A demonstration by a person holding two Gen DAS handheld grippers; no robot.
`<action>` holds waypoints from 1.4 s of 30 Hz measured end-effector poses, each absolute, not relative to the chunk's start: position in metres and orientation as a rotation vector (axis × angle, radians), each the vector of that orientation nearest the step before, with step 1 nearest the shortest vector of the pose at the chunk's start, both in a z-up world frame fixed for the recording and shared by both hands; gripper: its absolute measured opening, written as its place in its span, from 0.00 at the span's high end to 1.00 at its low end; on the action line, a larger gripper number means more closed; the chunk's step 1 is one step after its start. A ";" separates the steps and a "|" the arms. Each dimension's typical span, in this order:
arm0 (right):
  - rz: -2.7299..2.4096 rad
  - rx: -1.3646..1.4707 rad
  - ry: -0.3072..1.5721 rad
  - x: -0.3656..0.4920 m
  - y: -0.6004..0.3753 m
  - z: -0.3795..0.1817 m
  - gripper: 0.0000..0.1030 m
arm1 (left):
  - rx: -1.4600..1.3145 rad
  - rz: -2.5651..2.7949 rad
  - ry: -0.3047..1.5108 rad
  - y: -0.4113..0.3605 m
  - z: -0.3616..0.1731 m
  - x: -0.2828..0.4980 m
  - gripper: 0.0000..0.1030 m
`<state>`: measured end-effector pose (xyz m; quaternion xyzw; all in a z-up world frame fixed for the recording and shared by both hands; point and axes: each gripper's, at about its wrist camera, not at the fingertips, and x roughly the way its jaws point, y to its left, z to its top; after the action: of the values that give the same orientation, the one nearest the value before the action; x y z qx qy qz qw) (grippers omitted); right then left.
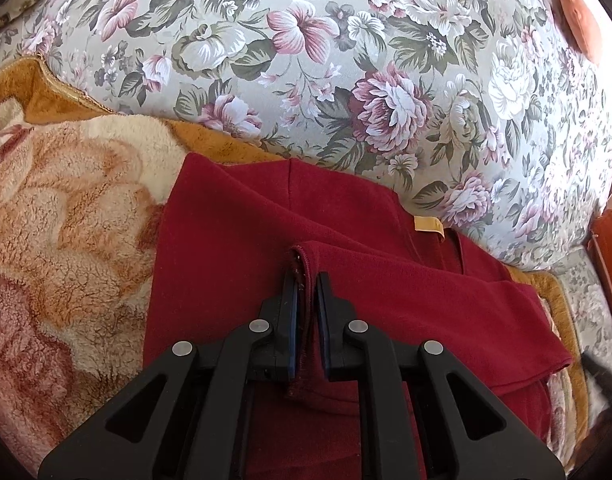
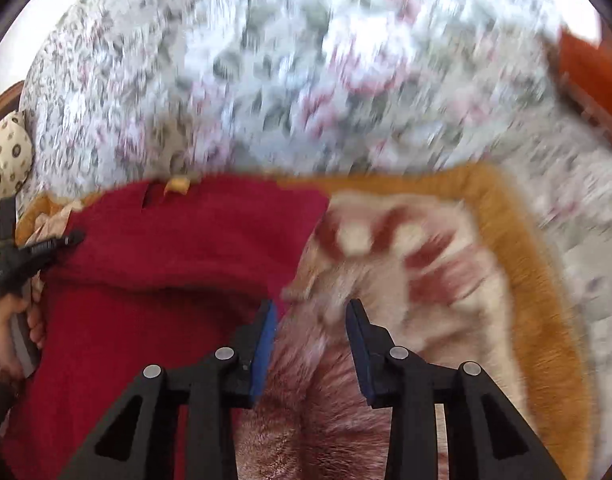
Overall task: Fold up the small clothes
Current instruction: 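Hold the folded fabric with the left tool while the right tool reaches for the hem, then open the left tool and bring both tools over the sweater hem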
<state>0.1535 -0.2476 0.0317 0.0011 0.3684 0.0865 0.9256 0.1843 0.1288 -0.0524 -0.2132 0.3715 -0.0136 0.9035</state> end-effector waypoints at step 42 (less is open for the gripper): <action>0.061 -0.043 0.846 0.236 -0.162 0.003 0.67 | -0.473 -0.050 0.762 0.131 -0.055 0.185 0.91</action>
<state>0.2358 -0.1618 0.0025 -0.0211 0.4103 0.0297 0.9112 0.1849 0.1310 -0.0548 -0.2285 0.3682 -0.0240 0.9009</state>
